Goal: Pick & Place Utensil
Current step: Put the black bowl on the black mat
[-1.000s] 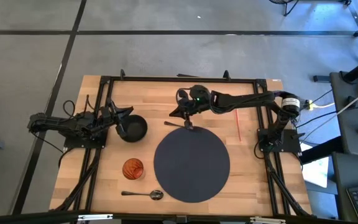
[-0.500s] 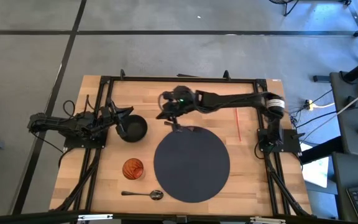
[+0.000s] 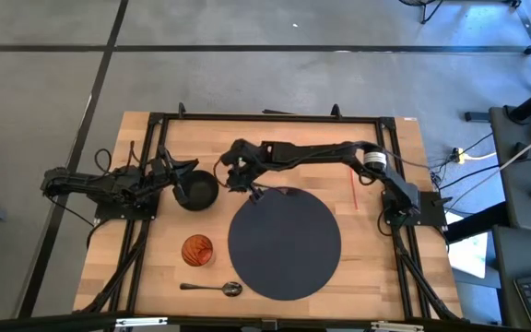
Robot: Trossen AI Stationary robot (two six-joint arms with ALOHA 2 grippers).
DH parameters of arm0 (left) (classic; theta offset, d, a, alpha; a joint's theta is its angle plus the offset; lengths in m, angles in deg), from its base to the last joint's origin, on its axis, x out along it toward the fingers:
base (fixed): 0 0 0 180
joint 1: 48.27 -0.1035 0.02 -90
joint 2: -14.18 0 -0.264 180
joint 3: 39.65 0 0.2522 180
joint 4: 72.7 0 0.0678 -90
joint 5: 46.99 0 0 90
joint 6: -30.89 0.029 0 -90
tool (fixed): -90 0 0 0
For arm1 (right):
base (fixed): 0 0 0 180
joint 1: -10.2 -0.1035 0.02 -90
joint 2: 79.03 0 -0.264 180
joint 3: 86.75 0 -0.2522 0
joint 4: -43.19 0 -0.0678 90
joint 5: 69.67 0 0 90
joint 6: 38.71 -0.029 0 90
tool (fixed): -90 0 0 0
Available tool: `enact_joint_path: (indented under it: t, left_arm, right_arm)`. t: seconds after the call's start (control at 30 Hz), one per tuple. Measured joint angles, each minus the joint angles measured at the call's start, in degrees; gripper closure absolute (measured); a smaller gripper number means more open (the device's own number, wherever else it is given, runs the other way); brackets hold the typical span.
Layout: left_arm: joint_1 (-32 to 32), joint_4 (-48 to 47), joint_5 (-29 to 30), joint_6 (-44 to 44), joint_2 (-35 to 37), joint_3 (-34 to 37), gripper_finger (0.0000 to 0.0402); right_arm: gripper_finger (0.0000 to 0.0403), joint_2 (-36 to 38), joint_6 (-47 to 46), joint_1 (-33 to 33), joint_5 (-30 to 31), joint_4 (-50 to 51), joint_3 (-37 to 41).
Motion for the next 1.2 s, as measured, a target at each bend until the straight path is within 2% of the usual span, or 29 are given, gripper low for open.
enact_joint_path:
  t: [0.17,0.43,1.2]
  left_arm:
    - [0.00,0.22,0.02,0.60,0.01,0.00,0.0398]
    - [0.00,0.44,0.02,0.63,0.00,0.00,0.0398]
    - [0.04,1.75,-0.09,0.96,0.02,0.00,0.0398]
  right_arm:
    - [0.0265,-0.46,9.44,-1.84,6.03,1.16,-0.02]
    - [0.0222,-0.52,17.58,-3.70,6.81,-3.33,-0.04]
    - [0.0218,-7.47,21.98,-3.25,6.39,-16.21,0.04]
